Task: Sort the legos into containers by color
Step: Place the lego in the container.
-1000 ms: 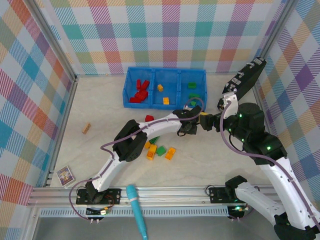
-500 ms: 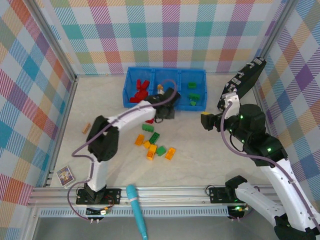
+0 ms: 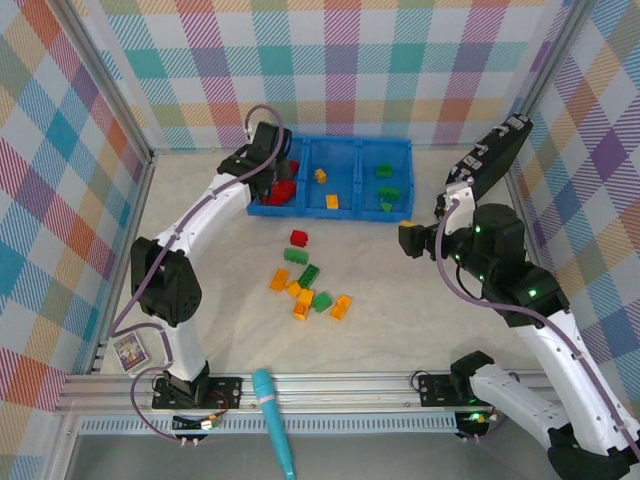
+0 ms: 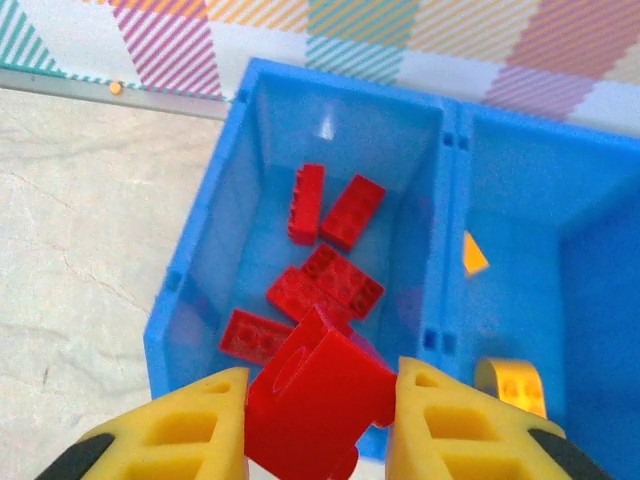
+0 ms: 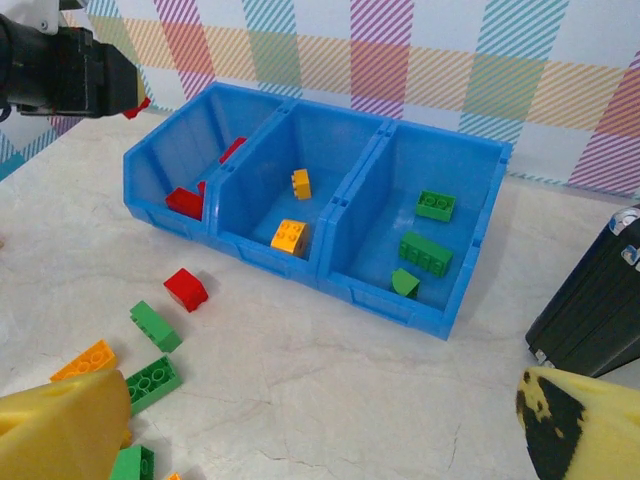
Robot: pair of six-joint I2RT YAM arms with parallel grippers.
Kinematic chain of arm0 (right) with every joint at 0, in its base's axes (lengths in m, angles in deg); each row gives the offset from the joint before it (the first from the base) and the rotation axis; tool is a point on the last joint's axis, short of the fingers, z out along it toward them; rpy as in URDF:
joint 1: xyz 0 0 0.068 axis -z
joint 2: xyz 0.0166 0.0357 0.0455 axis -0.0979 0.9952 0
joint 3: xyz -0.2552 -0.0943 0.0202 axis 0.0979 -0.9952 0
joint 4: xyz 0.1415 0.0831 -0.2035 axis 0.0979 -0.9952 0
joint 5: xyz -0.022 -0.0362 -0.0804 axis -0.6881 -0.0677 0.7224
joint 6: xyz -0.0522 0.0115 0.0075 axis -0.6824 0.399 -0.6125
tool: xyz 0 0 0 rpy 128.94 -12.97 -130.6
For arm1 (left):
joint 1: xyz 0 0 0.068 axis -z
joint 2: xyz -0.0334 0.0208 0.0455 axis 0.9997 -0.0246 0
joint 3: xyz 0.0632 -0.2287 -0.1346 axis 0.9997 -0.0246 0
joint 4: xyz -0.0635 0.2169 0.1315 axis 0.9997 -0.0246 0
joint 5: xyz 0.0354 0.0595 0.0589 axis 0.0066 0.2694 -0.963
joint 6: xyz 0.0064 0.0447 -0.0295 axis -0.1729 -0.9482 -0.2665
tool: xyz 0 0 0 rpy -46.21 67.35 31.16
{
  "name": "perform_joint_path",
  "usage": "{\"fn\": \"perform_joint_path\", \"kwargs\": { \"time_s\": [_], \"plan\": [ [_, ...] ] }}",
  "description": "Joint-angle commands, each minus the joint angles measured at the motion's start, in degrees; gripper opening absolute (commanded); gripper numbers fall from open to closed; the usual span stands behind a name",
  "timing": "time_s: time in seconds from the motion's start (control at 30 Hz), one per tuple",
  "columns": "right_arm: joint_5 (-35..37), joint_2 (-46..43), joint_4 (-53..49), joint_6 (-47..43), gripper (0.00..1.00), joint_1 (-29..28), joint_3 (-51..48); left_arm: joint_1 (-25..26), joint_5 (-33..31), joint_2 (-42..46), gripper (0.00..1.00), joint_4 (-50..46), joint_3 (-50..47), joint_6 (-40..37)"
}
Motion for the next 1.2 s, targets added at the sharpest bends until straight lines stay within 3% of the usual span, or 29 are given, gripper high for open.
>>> {"fn": "perform_joint_path", "kwargs": {
  "time_s": [0.0, 0.37, 0.5, 0.57, 0.7, 0.8, 1.03, 1.17],
  "plan": [
    [-1.5, 1.1, 1.8, -0.7, 0.99, 0.2, 1.1, -2.1, -0.3, -5.2, 0.21, 4.7, 3.3, 0.7],
    [-3.1, 2.5, 2.5, -0.6, 0.99, 0.2, 1.6, -4.9, 0.1, -21.7, 0.2, 3.4, 16.5, 1.1],
    [-3.2, 3.0, 2.5, -0.7, 0.99, 0.2, 1.5, -5.4, 1.1, -23.9, 0.25, 3.1, 18.1, 1.8],
    [-3.1, 3.3, 2.5, -0.7, 0.99, 0.2, 1.5, -5.3, 2.0, -24.0, 0.32, 3.0, 18.1, 2.0],
    [-3.5, 4.2, 2.5, -0.5, 0.99, 0.2, 1.7, -5.2, 4.0, -20.0, 0.52, 5.0, 15.3, 1.3],
    [-3.9, 4.6, 2.7, -0.3, 0.99, 0.2, 1.7, -5.0, 3.8, -15.3, 0.61, 6.4, 12.4, -1.6],
    [-4.2, 5.9, 4.7, 0.6, 0.99, 0.2, 1.6, -2.8, 4.9, -1.1, 0.63, 7.7, -0.1, -5.8],
    [-4.7, 7.2, 5.5, 1.0, 0.99, 0.2, 2.2, 1.5, 0.2, 6.0, 0.63, 7.0, -9.1, -10.5]
  ]
}}
